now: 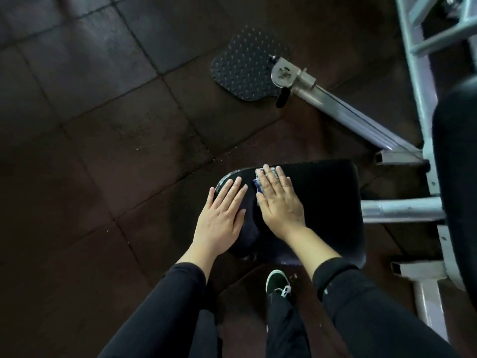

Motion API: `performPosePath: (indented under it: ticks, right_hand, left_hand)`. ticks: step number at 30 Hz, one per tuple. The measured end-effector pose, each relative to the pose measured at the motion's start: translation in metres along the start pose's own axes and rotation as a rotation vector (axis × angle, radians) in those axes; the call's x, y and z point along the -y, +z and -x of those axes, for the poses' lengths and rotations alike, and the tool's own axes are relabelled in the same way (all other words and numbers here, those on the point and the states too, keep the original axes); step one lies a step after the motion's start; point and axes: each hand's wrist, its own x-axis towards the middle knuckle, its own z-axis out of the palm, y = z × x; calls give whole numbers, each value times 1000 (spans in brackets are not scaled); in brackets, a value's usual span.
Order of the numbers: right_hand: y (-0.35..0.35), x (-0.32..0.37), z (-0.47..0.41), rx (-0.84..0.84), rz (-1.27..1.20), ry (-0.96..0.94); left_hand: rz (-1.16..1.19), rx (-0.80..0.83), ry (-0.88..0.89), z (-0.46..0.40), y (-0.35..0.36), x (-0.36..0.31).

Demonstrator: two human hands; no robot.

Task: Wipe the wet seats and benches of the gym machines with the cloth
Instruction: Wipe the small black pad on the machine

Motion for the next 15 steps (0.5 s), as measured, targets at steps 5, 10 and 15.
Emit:
performPosePath:
  ticks: [5,10,15]
  right_hand:
    - [-10,-11,-8,79,-4,-173]
    - [-13,-19,-14,70,14,-320]
    - [-6,-17,-18,-26,-9,-331]
  left_hand:
    - [273,-174,-439,20,12,-26]
    - [573,-252,-830,38,22,-53]
    - [689,-335,-813,42,28,-60]
